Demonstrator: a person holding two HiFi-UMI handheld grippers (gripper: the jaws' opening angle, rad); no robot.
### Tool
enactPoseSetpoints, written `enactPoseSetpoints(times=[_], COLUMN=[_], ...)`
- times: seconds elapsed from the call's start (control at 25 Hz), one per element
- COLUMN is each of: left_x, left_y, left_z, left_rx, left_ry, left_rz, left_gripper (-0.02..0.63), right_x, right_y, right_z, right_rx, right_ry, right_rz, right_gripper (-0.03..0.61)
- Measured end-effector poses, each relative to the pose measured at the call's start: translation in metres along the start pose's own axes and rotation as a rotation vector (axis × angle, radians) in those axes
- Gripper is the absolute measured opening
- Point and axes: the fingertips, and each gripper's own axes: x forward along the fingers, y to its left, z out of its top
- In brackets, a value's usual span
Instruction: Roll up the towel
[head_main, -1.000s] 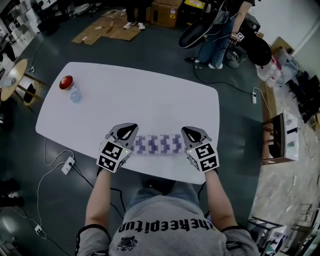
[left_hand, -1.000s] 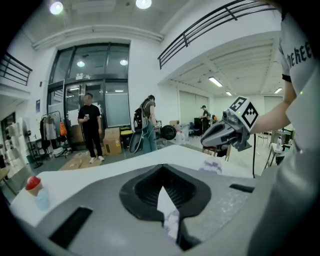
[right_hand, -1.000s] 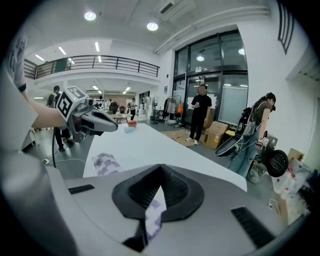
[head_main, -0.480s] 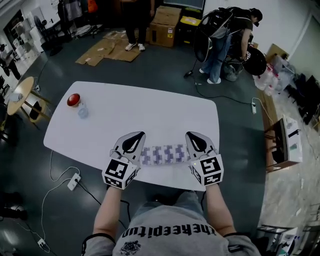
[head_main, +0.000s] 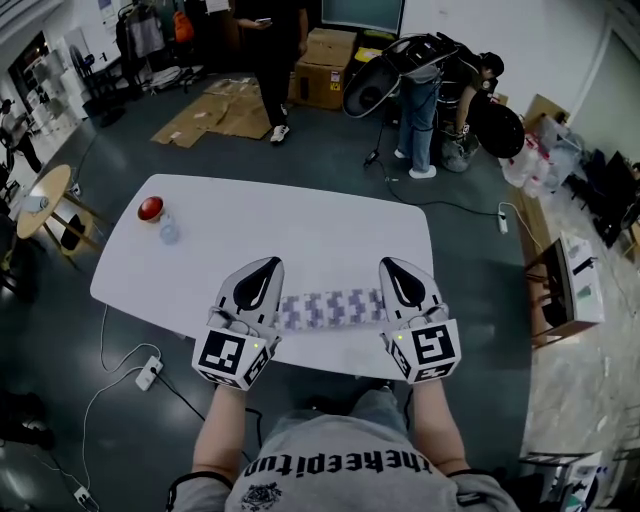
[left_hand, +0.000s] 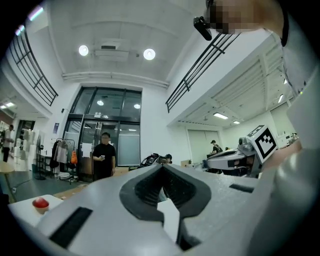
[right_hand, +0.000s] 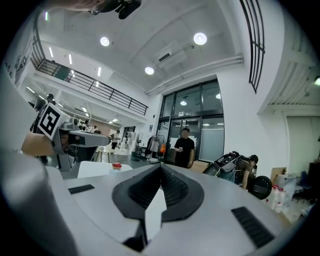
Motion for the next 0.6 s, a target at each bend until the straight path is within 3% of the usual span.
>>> enactPoseSetpoints(times=[0.6], left_x=[-0.025], left_y=[0.002], left_z=[0.057], left_rx=[0.013], left_ry=[-0.119], left_rz=[0.089], left_gripper=[0.005], right_x=[-0.038], right_y=[-0.006], right_z=[0.059], right_rx=[-0.017], right_ry=[-0.136], right_rz=[-0.068], right_gripper=[0.003])
